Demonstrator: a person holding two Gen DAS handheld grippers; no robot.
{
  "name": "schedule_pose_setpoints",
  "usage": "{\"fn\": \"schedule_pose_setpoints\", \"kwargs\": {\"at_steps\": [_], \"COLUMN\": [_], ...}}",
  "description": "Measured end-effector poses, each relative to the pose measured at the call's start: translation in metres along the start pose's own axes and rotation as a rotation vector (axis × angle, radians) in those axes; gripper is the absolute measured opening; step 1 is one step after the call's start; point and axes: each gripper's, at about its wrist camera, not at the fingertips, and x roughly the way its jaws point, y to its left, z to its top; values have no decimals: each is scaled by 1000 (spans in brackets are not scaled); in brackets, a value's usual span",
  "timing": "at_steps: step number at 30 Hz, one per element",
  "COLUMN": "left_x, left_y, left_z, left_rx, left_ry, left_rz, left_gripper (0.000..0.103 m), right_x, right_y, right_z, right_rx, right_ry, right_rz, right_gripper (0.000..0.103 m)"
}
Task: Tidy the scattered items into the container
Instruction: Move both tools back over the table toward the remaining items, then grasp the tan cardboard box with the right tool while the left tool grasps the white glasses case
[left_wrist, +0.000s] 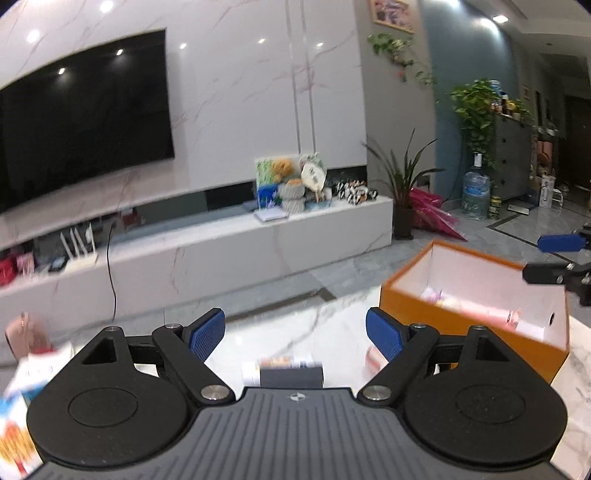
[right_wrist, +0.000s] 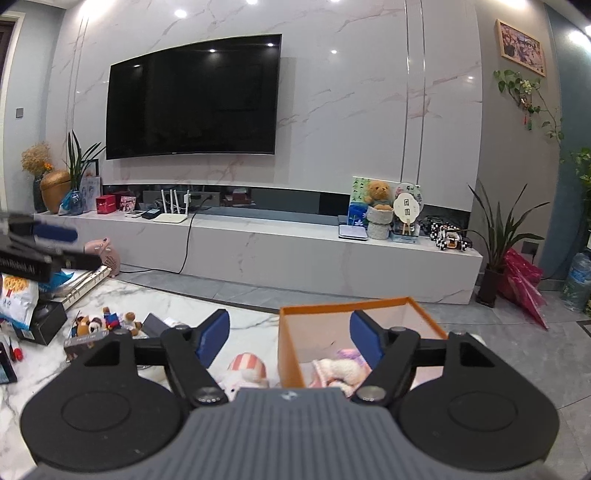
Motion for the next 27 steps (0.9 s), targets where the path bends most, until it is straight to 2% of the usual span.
{"fn": "schedule_pose_setpoints", "kwargs": {"at_steps": [6, 10, 24, 27], "left_x": [20, 34, 60, 62], "left_y": [-3, -3, 2, 6], "left_z": [-24, -38, -92, -104], "left_rx": [4, -16, -55, -62], "left_ry": [28, 53, 165, 195], "left_rz": [27, 17, 23, 31], "left_gripper": [99, 99, 99, 99], "right_x": [-1, -3, 17, 21], "right_y": [10, 22, 24, 34], "right_z": [-29, -49, -105, -110], "right_rx": [13, -8, -15, -85], "right_ry": [17, 41, 167, 163], "right_rz": [31, 52, 25, 11], "right_gripper": [76, 79, 82, 86]}}
